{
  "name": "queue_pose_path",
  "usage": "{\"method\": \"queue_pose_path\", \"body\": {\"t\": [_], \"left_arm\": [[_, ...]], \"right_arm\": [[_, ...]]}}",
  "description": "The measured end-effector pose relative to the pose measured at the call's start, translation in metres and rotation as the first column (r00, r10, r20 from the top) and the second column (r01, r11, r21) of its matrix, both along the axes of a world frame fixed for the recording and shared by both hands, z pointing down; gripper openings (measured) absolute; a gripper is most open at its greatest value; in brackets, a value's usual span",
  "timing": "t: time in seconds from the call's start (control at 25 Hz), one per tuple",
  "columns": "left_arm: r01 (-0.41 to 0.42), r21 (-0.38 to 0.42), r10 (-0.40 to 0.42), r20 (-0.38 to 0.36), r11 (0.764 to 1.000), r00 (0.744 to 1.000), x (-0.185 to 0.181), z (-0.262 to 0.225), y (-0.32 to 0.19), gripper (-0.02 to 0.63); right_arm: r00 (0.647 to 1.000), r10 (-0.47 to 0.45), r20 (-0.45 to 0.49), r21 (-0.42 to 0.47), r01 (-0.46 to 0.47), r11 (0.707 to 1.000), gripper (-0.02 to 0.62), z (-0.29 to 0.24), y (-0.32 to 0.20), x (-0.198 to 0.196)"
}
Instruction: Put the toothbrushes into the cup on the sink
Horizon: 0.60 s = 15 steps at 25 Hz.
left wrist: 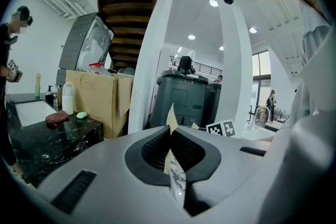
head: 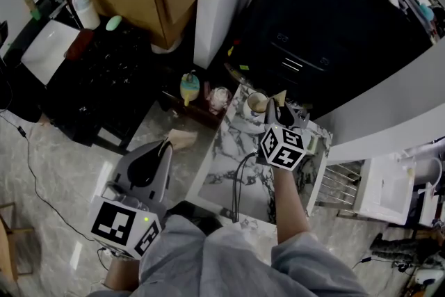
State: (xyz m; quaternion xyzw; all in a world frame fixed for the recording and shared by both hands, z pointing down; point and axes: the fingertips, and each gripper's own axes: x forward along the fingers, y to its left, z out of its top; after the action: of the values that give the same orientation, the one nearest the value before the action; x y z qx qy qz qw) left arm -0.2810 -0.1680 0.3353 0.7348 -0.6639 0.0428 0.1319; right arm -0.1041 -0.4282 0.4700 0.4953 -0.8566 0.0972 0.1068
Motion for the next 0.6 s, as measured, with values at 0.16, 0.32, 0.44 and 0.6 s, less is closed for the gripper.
{"method": "queue_pose_path", "body": {"t": [0.16,0.32,0.44,0.6], "left_arm": [[-0.011,0.004,0.011,-0.002,1.000,1.000,0.003,0.000,0.000,0.006],[-0.031,0.014,0.031,-0.001,0.999,1.000,0.007,-0.003,-0.001,0.006],[-0.054,0.023,0.054,-0.002,0.998,0.999,0.011,-0.004,-0.004,0.006],[-0.098,0.037,0.098,-0.005,0.994,0.995,0.023,-0.007,-0.011,0.006]], "right_arm": [[1.000,0.000,0.010,0.023,0.000,1.000,0.117,-0.013,0.005,0.002],[0.999,0.010,0.036,0.041,-0.011,0.999,0.117,-0.028,0.014,0.008],[0.999,0.012,0.051,0.050,-0.015,0.999,0.117,-0.040,0.023,0.013],[0.997,0.016,0.069,0.070,-0.021,0.997,0.109,-0.062,0.038,0.027]]}}
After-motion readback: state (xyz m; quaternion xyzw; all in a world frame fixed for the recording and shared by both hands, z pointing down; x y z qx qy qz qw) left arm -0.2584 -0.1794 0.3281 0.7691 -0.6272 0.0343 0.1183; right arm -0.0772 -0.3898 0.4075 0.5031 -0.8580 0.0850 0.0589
